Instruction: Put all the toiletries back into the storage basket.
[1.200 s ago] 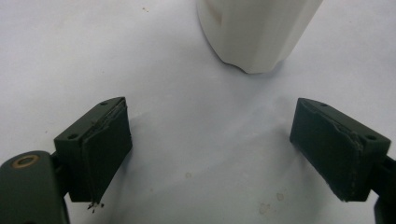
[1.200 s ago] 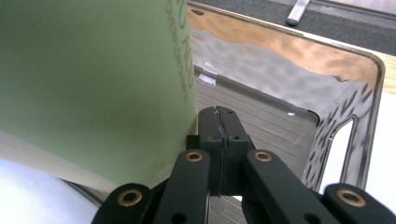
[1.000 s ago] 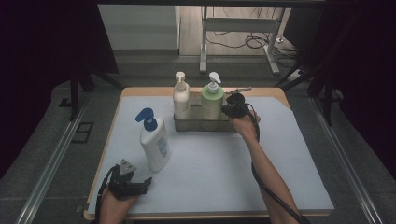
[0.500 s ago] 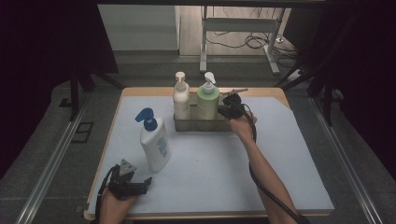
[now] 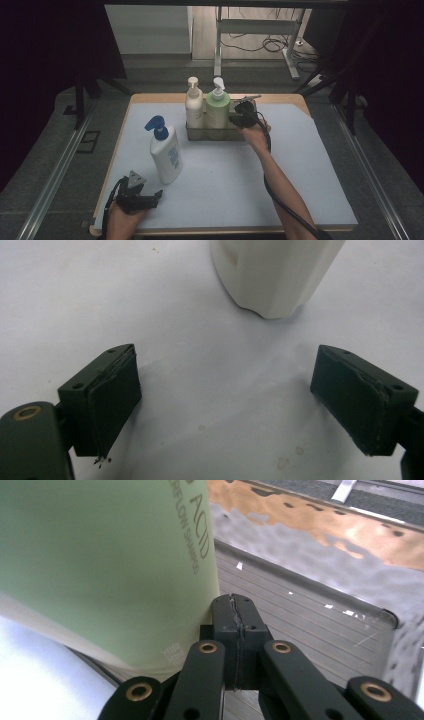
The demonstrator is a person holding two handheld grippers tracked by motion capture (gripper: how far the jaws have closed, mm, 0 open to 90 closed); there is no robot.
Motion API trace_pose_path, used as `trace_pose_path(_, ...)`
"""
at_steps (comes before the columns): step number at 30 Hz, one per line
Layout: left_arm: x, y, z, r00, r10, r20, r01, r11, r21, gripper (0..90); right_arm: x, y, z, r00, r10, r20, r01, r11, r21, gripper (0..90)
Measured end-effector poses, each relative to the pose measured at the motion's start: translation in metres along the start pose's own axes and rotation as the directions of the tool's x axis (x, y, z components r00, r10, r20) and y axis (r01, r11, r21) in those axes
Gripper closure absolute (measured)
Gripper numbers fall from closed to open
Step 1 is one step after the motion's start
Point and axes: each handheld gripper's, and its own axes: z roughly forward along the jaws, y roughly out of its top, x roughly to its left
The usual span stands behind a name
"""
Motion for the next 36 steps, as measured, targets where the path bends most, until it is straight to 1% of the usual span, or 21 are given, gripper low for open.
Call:
trace_pose_path(8,0.000,0.000,0.000,1.0000,0.000,0.000,0.000,1.0000,0.000,12.2,0.007,0.000,0.004,0.9997,-0.006,-0.025,0.006,1.000,0.002,89.2)
trace_pose_path(10,0.000,0.000,0.000,1.0000,0.000,0.000,0.000,1.0000,0.000,12.2,0.008,-0.001,0.004,0.9996,-0.014,-0.022,0.015,1.000,0.006,89.3)
trace_pose_path(12,0.000,0.000,0.000,1.0000,0.000,0.001,0.000,1.0000,0.001,12.2,0.010,-0.001,0.004,0.9998,-0.009,-0.017,0.009,1.000,0.001,89.3)
trace_pose_path(14,0.000,0.000,0.000,1.0000,0.000,0.001,0.000,1.0000,0.001,12.2,0.010,-0.002,0.004,0.9997,-0.015,-0.018,0.015,1.000,0.004,89.4)
trace_pose_path(16,0.000,0.000,0.000,1.0000,0.000,0.001,0.000,1.0000,0.001,12.1,0.010,-0.002,0.004,0.9998,-0.009,-0.017,0.009,1.000,0.000,89.3)
trace_pose_path(24,0.000,0.000,0.000,1.0000,0.000,0.000,0.000,1.0000,0.000,12.2,0.010,-0.001,0.003,0.9996,-0.025,-0.009,0.025,1.000,0.013,88.5)
trace_pose_path(26,0.000,0.000,0.000,1.0000,0.000,0.000,0.000,1.0000,0.000,12.2,0.010,-0.001,0.002,0.9994,-0.034,0.002,0.034,0.999,0.017,84.3)
trace_pose_path(28,0.000,0.000,0.000,1.0000,0.000,0.000,0.000,1.0000,-0.001,12.2,0.009,-0.001,-0.001,0.9991,-0.041,-0.004,0.041,0.999,0.015,81.5)
trace_pose_path(29,0.000,0.000,0.000,1.0000,0.000,0.000,0.000,1.0000,-0.001,12.2,0.009,-0.001,-0.002,0.9994,-0.036,-0.005,0.036,0.999,0.011,80.1)
trace_pose_path(32,0.000,0.000,0.000,1.0000,0.000,0.000,0.000,1.0000,-0.001,12.2,0.009,0.000,-0.007,0.9985,-0.055,0.006,0.055,0.998,0.004,74.5)
trace_pose_path(33,0.000,0.000,0.000,1.0000,0.000,0.000,0.000,1.0000,-0.001,12.2,0.009,0.000,-0.009,0.9979,-0.064,0.006,0.064,0.998,0.003,71.5)
trace_pose_path(36,0.000,0.000,0.000,1.0000,0.000,0.000,0.000,1.0000,-0.001,12.2,0.009,-0.001,-0.014,0.9973,-0.073,-0.002,0.073,0.997,0.002,63.2)
